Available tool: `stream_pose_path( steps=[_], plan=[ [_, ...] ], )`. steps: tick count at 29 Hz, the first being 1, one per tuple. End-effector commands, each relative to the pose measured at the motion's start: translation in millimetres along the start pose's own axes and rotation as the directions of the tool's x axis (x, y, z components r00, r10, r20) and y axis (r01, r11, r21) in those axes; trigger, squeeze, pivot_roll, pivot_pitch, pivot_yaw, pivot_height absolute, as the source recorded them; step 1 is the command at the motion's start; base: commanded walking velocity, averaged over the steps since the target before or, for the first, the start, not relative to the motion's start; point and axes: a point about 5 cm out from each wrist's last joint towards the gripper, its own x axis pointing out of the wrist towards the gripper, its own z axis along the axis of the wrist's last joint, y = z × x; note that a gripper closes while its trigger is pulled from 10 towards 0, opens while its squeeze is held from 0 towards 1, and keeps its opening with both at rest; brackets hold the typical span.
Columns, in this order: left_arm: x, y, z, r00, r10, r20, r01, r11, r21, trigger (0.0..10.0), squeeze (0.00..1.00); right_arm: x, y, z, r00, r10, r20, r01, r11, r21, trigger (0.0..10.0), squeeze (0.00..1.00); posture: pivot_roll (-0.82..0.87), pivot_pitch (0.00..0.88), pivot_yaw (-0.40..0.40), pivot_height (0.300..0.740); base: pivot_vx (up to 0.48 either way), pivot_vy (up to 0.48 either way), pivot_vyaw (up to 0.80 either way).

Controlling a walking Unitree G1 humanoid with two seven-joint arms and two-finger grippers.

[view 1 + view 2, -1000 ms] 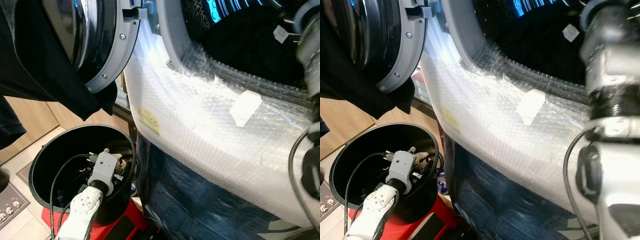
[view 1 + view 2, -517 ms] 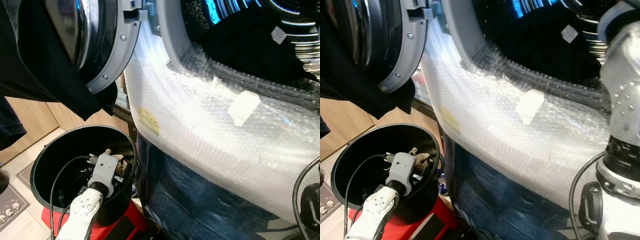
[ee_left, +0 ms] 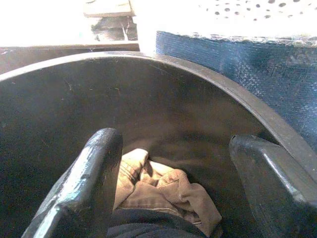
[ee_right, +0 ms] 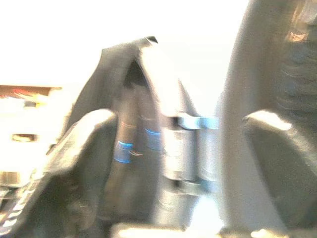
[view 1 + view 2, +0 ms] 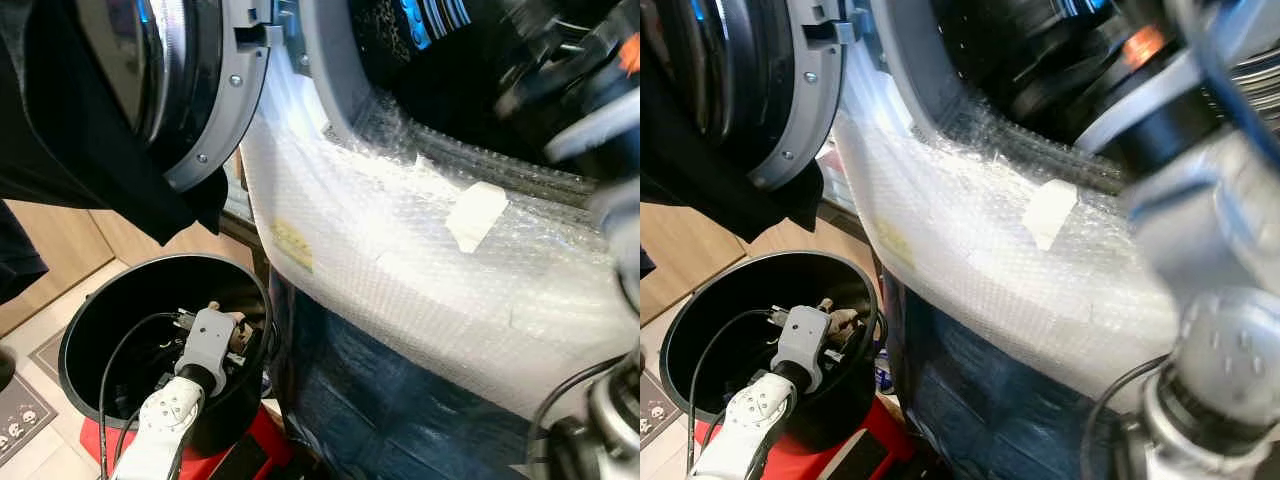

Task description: Clothes washing

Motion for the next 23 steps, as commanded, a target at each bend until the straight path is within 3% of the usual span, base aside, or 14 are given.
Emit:
stream_pose_path(
  steps=[1,3,6,9,10,11,13,17,21,22,23],
  plan=[
    [0.5,-2.4,0.9,1.0,-0.002,0.019,0.002,1.0,-0.015,10.0,0.0,-12.4,13.9,-5.6,0.991,0.131,-0.017,-0.129,0.989,0.067,10.0,0.0,-0.08,0.147,-0.04,0.74,0.0,0.0,0.0],
    [1.2,-0.3,5.7,0.999,0.019,0.047,-0.017,0.999,-0.033,10.0,0.0,-28.7,23.8,-27.7,0.968,0.233,-0.092,-0.214,0.959,0.187,10.0,0.0,-0.07,0.146,-0.043,0.74,0.0,0.0,0.0],
    [0.8,1.5,8.0,0.998,0.036,0.059,-0.033,0.999,-0.042,10.0,0.0,-41.0,22.1,-47.1,0.958,0.231,-0.169,-0.186,0.952,0.245,10.0,0.0,-0.06,0.146,-0.045,0.74,0.0,0.0,0.0],
    [-2.0,7.9,11.4,0.994,0.071,0.081,-0.066,0.996,-0.065,10.0,0.0,-71.0,30.0,-81.8,0.883,0.311,-0.352,-0.191,0.923,0.335,10.0,0.0,-0.05,0.148,-0.047,0.74,0.0,0.0,0.0],
    [-4.2,14.0,14.4,0.989,0.106,0.1,-0.098,0.992,-0.084,10.0,0.0,-90.9,34.4,-104.9,0.819,0.341,-0.461,-0.161,0.908,0.386,10.0,0.0,-0.04,0.148,-0.052,0.74,0.0,0.0,0.0],
    [-4.2,14.0,14.4,0.989,0.106,0.1,-0.098,0.992,-0.084,10.0,0.0,-90.9,34.4,-104.9,0.819,0.341,-0.461,-0.161,0.908,0.386,10.0,0.0,-0.04,0.148,-0.052,0.74,0.0,0.0,0.0],
    [-7.4,21.9,20.8,0.979,0.152,0.135,-0.14,0.986,-0.093,10.0,0.0,-118.9,34.4,-135.0,0.749,0.33,-0.574,-0.073,0.903,0.423,10.0,0.0,-0.03,0.15,-0.053,0.74,0.0,0.0,0.0],
    [-11.2,30.0,26.8,0.965,0.208,0.158,-0.19,0.974,-0.123,10.0,0.0,-151.3,28.4,-169.6,0.667,0.269,-0.695,0.048,0.915,0.4,10.0,0.0,-0.02,0.15,-0.053,0.74,0.0,0.0,0.0],
    [-20.8,38.9,26.4,0.957,0.257,0.133,-0.238,0.961,-0.144,10.0,0.0,-199.4,16.4,-213.5,0.557,0.126,-0.821,0.257,0.914,0.315,10.0,0.0,0.0,0.156,-0.051,0.74,0.0,0.0,0.0],
    [-23.4,41.4,24.3,0.957,0.27,0.111,-0.252,0.956,-0.15,10.0,0.0,-211.1,13.7,-223.2,0.52,0.088,-0.849,0.295,0.915,0.275,10.0,0.0,0.0,0.157,-0.049,0.74,0.0,0.0,0.0],
    [-28.4,46.9,17.4,0.957,0.287,0.042,-0.279,0.95,-0.14,10.0,0.0,-236.8,8.9,-243.3,0.418,0.008,-0.909,0.37,0.912,0.178,10.0,0.0,0.01,0.159,-0.047,0.74,0.0,0.0,0.0]
  ],
)
